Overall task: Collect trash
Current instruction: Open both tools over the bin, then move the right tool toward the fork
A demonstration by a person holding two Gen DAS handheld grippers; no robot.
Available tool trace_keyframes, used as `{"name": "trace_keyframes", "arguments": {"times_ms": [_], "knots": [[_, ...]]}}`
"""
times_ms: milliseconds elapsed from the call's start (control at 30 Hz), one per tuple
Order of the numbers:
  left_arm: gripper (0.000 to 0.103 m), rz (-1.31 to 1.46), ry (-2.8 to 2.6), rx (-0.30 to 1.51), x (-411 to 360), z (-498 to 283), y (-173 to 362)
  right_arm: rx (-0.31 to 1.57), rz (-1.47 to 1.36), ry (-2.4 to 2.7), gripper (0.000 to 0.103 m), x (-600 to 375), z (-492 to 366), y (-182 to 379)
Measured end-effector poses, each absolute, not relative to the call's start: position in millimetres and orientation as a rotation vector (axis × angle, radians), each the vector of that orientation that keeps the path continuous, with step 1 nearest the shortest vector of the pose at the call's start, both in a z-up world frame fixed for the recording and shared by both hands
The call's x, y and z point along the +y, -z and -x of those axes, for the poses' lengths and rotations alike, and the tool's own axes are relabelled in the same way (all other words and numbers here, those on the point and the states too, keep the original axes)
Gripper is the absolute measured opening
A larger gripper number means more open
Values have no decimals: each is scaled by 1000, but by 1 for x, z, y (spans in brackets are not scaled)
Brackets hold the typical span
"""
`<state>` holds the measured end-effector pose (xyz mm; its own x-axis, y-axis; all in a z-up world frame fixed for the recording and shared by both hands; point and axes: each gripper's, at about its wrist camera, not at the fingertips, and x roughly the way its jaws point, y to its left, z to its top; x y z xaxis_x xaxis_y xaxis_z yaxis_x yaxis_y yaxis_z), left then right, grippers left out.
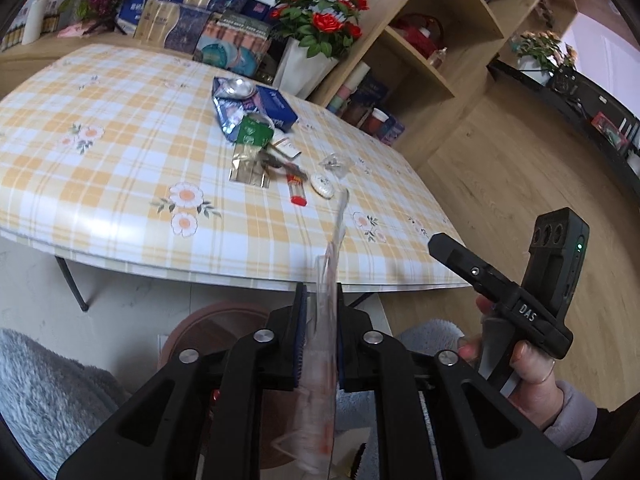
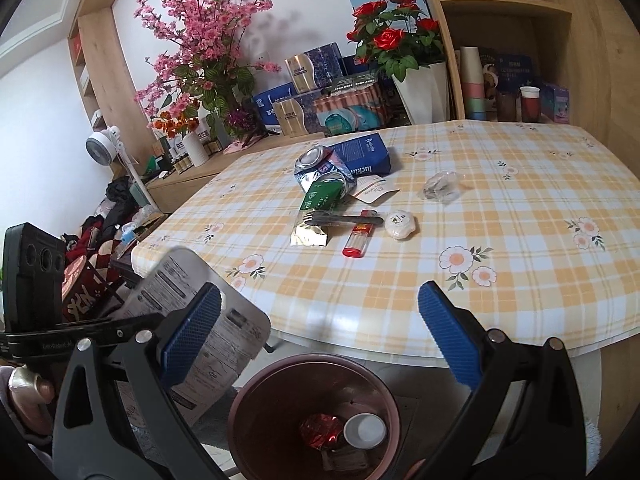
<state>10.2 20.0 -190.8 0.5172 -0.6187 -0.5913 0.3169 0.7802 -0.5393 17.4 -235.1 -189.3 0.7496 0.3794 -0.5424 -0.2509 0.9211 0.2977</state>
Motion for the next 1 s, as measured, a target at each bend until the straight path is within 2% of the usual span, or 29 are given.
{"name": "trace_keyframes", "arguments": {"times_ms": [33, 100, 233, 500, 700, 1000], "knots": [[25, 405, 582, 861, 21, -11, 192, 637, -212, -347, 97, -235, -18, 189], [44, 423, 574, 856, 24, -11, 192, 639, -212, -345, 97, -235, -18, 190], [57, 432, 547, 845, 27, -11, 191, 648, -213, -342, 97, -235, -18, 192], [93, 395, 432, 842, 34, -15, 191, 657, -205, -328, 97, -236, -19, 195], [96, 383, 330, 863, 45, -21, 196, 677, -192, -292, 97, -240, -24, 199], [96, 326, 266, 878, 46, -30, 201, 702, -193, -246, 97, -251, -32, 209]]}}
